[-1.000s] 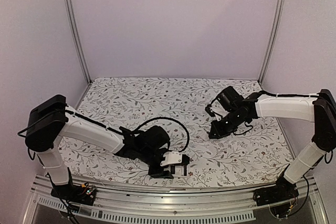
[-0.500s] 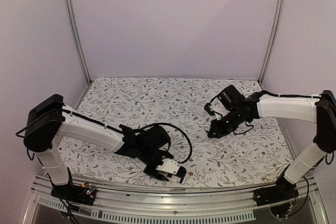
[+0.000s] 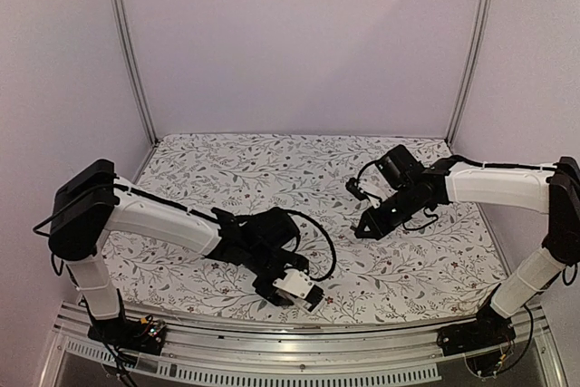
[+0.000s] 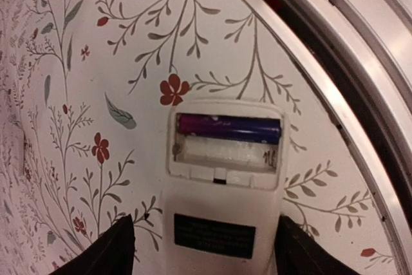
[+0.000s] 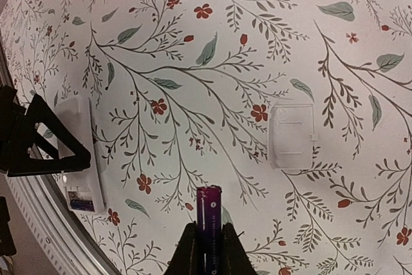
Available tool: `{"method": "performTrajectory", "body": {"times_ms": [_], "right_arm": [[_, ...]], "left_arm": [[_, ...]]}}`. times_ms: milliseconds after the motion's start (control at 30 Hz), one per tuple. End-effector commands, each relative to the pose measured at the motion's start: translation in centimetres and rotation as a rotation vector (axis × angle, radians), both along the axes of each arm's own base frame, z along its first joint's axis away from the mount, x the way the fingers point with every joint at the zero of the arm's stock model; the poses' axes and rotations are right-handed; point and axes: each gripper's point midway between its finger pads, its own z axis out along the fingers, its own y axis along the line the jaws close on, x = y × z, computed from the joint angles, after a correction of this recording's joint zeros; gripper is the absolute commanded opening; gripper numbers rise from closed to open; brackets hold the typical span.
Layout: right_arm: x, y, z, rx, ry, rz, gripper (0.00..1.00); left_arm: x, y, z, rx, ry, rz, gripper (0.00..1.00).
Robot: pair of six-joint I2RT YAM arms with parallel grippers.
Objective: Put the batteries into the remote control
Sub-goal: Adjust the remote control without the battery cover at the center of the board, then pass from the right arm to the left
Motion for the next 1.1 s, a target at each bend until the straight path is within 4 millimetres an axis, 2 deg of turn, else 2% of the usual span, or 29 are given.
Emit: {"method": "performTrajectory", "body": {"times_ms": [0,67,167,300,433,500,567,633,767,933,1000,1067], "right_arm": [[0.8,0.9,2.0,0.041,-0.085,0.083,0.0],[0.7,1.0,2.4,0.051,-0.099,0.106,0.0],[0.6,1.4,3.6,0.081,-0.14,0.154,0.0],[-1.0,3.0,6.5,0.217,-0.18,0.287,0.01],[-3.4,4.6,9.7,0.361,-0.231,0.446,0.02],[-4.4,5.2,11.2,0.404,-0.252,0.502,0.02],[-5.0,5.9,12.3,0.426,-0.273,0.544,0.03],[-5.6,6.7,12.8,0.425,-0.279,0.57,0.03],[-7.1,8.3,12.4,0.373,-0.249,0.617,0.03],[-8.6,9.6,11.5,0.339,-0.214,0.648,0.03],[-9.2,10.0,11.4,0.335,-0.206,0.664,0.03],[-9.1,10.2,11.2,0.324,-0.204,0.66,0.03]], "left_arm": [[1.5,2.0,-2.2,0.108,-0.036,0.008,0.78],[1.5,1.3,-0.8,0.056,-0.027,0.033,0.83],[1.4,-0.1,2.6,-0.065,-0.006,0.068,0.86],[1.3,-1.2,7.3,-0.249,0.03,0.136,0.87],[3.3,-1.9,13.4,-0.553,-0.089,0.266,0.82],[3.7,-1.8,16.2,-0.676,-0.158,0.301,0.76],[4.2,-1.7,17.9,-0.738,-0.244,0.328,0.7],[5.0,-1.8,18.2,-0.732,-0.348,0.354,0.69],[6.0,-1.5,19.1,-0.754,-0.522,0.369,0.74],[5.4,-1.5,19.5,-0.774,-0.522,0.336,0.74],[5.3,-1.7,19.4,-0.773,-0.517,0.327,0.7],[5.1,-1.7,19.5,-0.775,-0.511,0.322,0.6]]}}
